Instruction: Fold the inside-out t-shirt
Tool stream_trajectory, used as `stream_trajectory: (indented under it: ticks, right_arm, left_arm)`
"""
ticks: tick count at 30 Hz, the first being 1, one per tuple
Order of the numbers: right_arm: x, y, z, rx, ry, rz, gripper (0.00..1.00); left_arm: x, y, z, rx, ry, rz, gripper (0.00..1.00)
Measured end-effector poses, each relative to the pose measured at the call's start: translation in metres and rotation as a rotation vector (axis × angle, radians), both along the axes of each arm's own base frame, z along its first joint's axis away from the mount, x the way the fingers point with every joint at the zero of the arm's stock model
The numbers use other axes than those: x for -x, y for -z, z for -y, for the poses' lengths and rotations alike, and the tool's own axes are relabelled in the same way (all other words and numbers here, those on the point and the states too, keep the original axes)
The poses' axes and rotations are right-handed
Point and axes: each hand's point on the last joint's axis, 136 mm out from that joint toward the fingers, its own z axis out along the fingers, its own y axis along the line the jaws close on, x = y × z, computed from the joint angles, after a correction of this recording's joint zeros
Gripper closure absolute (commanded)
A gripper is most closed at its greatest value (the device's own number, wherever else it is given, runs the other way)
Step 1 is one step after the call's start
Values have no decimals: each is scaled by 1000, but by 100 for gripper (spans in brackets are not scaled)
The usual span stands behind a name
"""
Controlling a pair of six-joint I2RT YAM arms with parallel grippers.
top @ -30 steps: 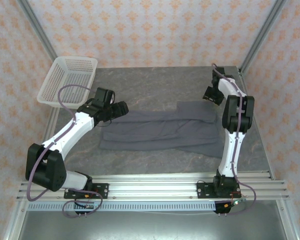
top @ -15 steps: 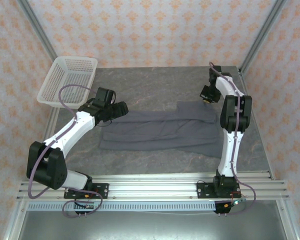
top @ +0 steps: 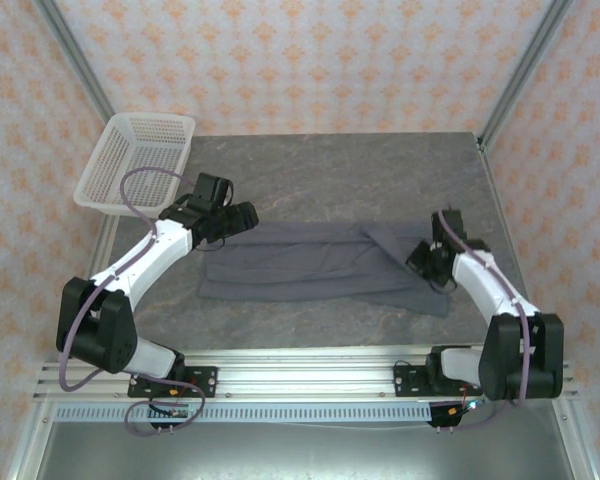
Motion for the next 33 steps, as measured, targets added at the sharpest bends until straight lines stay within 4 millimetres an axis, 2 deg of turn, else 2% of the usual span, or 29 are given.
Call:
stream_trajectory:
  ticks: [2,4,6,8,10,12,15,18,21,23,24,26,28,32,33]
  right_arm:
    - [23,12,5,20,38,-47,70]
    - [22,1,10,32,73,-8,58]
    - [5,-18,9,23,91,83,53]
    - [-25,-42,3,6,74,181,52]
    - [-55,-57,-12,-13,14,221,50]
    - [-94,-65,-35,-38,-76,247,49]
    - [-130,-51,-68,-90,-195,228,47]
    - [-134,-19,-90,-115,-278,150,43]
    - [-127,7,-99,-124,-332,83,49]
    - [-125,15,-101,-130,-355,58,62]
    - [-124,18,-102,-134,-366,50,72]
    - [-124,17,-103,-135,-381,47,82]
    - [-123,15,-103,-135,-383,45,86]
    - [-116,7,-102,-144,-369,40,100]
    - [-112,4,-103,-155,-360,43,100]
  left_arm:
    - [-2,3,0,-2,0,-8,19]
    - [-2,4,1,-3,0,-11,19]
    - [-2,4,1,-2,0,-10,20]
    - [-2,4,1,-1,-1,-9,19]
    - [-2,4,2,0,1,-7,19]
    - [-2,3,6,3,10,-6,19]
    - [0,3,10,3,22,-6,19]
    - [1,3,12,3,29,-6,19]
    - [1,3,12,3,29,-6,19]
    - [1,3,12,3,29,-7,19]
    - [1,3,12,3,29,-6,19]
    - [1,3,13,3,31,-6,19]
    - [1,3,13,3,31,-7,19]
    - [1,4,13,2,31,-8,19]
    - [1,4,13,2,31,-9,19]
